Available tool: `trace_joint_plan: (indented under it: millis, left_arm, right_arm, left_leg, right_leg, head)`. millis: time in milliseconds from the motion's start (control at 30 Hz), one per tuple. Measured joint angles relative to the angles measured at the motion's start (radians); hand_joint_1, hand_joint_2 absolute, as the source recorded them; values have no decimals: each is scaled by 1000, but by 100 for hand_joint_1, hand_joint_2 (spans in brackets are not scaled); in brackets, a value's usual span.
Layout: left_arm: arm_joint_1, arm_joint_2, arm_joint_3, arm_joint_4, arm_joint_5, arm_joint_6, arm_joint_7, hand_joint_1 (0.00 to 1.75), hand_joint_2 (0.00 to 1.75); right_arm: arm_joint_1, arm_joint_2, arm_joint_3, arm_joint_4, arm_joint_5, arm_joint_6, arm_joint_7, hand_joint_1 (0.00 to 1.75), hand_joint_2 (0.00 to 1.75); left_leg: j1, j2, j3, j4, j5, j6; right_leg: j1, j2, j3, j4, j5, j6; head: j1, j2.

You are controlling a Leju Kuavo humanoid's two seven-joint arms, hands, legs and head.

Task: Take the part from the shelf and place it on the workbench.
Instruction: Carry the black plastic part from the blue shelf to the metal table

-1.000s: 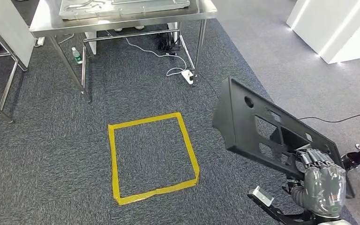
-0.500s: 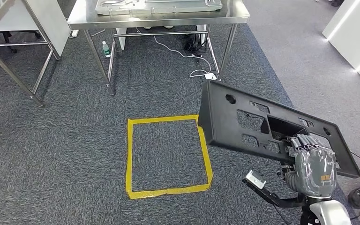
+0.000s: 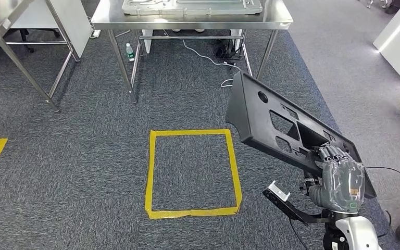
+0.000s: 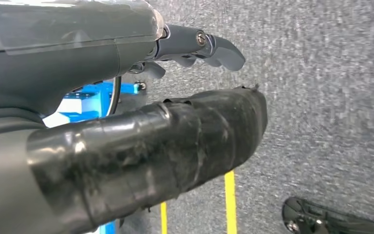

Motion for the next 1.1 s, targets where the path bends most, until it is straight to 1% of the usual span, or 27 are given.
trace_joint_plan:
  millis: [33,67,100,167,200,233,267,333,367,400,467,533,567,600,633,700,733,767,800,833,867,900,933,967,1033,1067,1100]
  left_arm:
    - [0,0,0,0,0,0,0,0,0]
    - [0,-1,0,0,0,0,0,0,0]
    - [0,-1,1,0,0,0,0,0,0]
    - [-1,-1,2,0,0,0,0,0,0]
    - [0,-1,4,0,0,0,0,0,0]
    - [0,-1,5,0,0,0,0,0,0]
    - [1,-1,6,0,0,0,0,0,0]
    - [1,-2,8,0,0,0,0,0,0]
    - [1,-3,8,0,0,0,0,0,0]
    - [-1,-4,10,0,0,0,0,0,0]
    - [-2,-6,13,0,0,0,0,0,0]
    - [-1,-6,16,0,0,0,-1,0,0]
    - [-1,-7,17,0,1,0,-1,0,0]
    - [-2,-7,18,0,1,-1,-2,0,0]
    - [-2,-8,18,0,1,-1,-3,0,0]
    - [-3,-8,19,0,2,-1,-4,0,0]
    - [-1,-8,20,0,2,-1,-5,0,0]
    - [2,-8,21,0,2,-2,-5,0,0]
    - [5,-8,22,0,2,-2,-5,0,0]
    - [8,-8,23,0,1,-2,-5,0,0]
    - [10,-8,23,0,1,-2,-5,0,0]
    - [11,-8,23,0,0,-2,-6,0,0]
    - [10,-8,24,0,0,-3,-6,0,0]
    - [10,-8,24,0,0,-3,-7,0,0]
    - [9,-8,24,0,0,-3,-9,0,0]
    - [9,-8,25,0,1,-4,-9,0,0]
    - [8,-8,26,0,2,-4,-11,0,0]
  right_arm:
    - [-2,1,1,0,0,1,0,175,175]
    - [-4,2,1,0,0,2,0,175,175]
    - [-6,2,2,0,-1,5,0,175,175]
    - [-9,3,4,0,-3,11,0,175,175]
    - [-9,3,5,1,-5,14,0,175,175]
    - [-8,3,5,1,-6,15,0,175,175]
    - [-9,3,5,1,-7,15,0,175,175]
    - [-10,3,5,1,-9,15,0,175,175]
    - [-11,3,5,2,-9,15,0,175,175]
    - [-13,3,5,2,-9,15,0,175,175]
    - [-17,2,5,2,-10,15,1,175,175]
    - [-18,2,5,3,-12,16,1,175,175]
    - [-19,2,5,3,-13,18,2,175,175]
    - [-21,2,5,3,-13,20,3,175,175]
    - [-23,2,5,3,-13,25,5,175,175]
    - [-25,2,6,3,0,36,15,175,175]
    - [-25,2,6,3,15,42,25,175,175]
    - [-24,2,6,3,35,47,36,175,175]
    - [-24,1,6,3,59,54,48,175,175]
    - [-23,-1,6,3,86,62,60,175,175]
    - [-23,-4,6,3,111,70,71,175,175]
    - [-24,-8,8,4,135,79,81,175,175]
    - [-25,-12,9,5,154,86,89,175,175]
    - [-26,-15,12,6,169,91,95,175,175]
    - [-29,-20,19,7,184,96,102,175,175]
    - [-32,-21,22,8,191,100,103,175,175]
    - [-40,-22,28,10,199,106,105,175,175]
  left_leg:
    - [1,-1,5,-3,0,8]
    - [1,-2,12,-5,-1,14]
    - [2,-2,17,-6,-1,19]
    - [-2,-4,19,-5,-5,25]
    - [-4,-5,21,-5,-7,27]
    - [-6,-6,24,-4,-11,28]
    - [-8,-8,29,-3,-15,28]
    - [-10,-11,43,-3,-25,25]
    - [-11,-12,49,-4,-30,22]
    - [-10,-13,52,-5,-34,18]
    - [-10,-14,58,-2,-34,7]
    - [-10,-13,64,11,-37,-5]
    - [-10,-11,58,33,-46,-9]
    - [-9,-10,41,71,-63,-13]
    - [-7,-8,10,126,-87,-16]
    - [-3,-7,-69,240,-130,-23]
    - [0,-6,-97,268,-136,-26]
    - [3,-5,-109,261,-122,-28]
    - [7,-4,-106,222,-89,-31]
    - [11,-2,-92,160,-40,-33]
    - [12,-1,-79,105,-5,-36]
    - [10,1,-67,64,16,-33]
    - [7,2,-60,41,26,-28]
    - [2,2,-56,36,16,-19]
    - [-1,-1,-36,26,14,1]
    - [-1,-2,-23,20,10,9]
    - [0,-3,-10,15,6,15]
  right_leg:
    - [-2,2,-3,14,-4,5]
    - [-4,6,-15,41,-20,8]
    - [-5,9,-37,86,-45,11]
    - [-6,15,-105,208,-101,15]
    - [-6,16,-136,255,-115,16]
    - [-6,16,-153,271,-110,15]
    - [-5,17,-152,252,-85,12]
    - [1,18,-109,134,-3,-2]
    - [7,19,-88,77,19,-11]
    - [13,21,-71,35,28,-19]
    - [21,23,-62,5,20,-33]
    - [17,24,-42,-10,23,-44]
    - [14,23,-29,-16,20,-49]
    - [11,22,-17,-21,19,-53]
    - [11,21,-9,-24,15,-55]
    - [11,19,1,-24,5,-57]
    - [10,20,8,-24,-3,-56]
    - [8,21,19,-24,-11,-53]
    - [7,22,31,-24,-21,-50]
    - [5,23,44,-24,-32,-45]
    - [5,24,57,-21,-43,-38]
    - [4,24,64,-19,-54,-31]
    - [4,24,71,-18,-63,-22]
    - [3,24,78,-14,-67,-14]
    - [-1,23,81,4,-68,-1]
    - [-3,24,69,34,-64,3]
    - [-5,23,42,79,-65,6]
  head:
    - [0,0]
    - [0,0]
    - [1,0]
    - [1,0]
    - [1,0]
    - [1,0]
    - [1,0]
    - [1,0]
    - [0,0]
    - [1,0]
    - [2,0]
    - [3,0]
    - [2,0]
    - [1,0]
    - [0,0]
    - [-1,0]
    - [-1,0]
    - [-1,0]
    - [-1,0]
    - [-1,0]
    - [0,0]
    - [0,0]
    - [1,0]
    - [1,0]
    - [2,0]
    - [3,0]
    - [3,0]
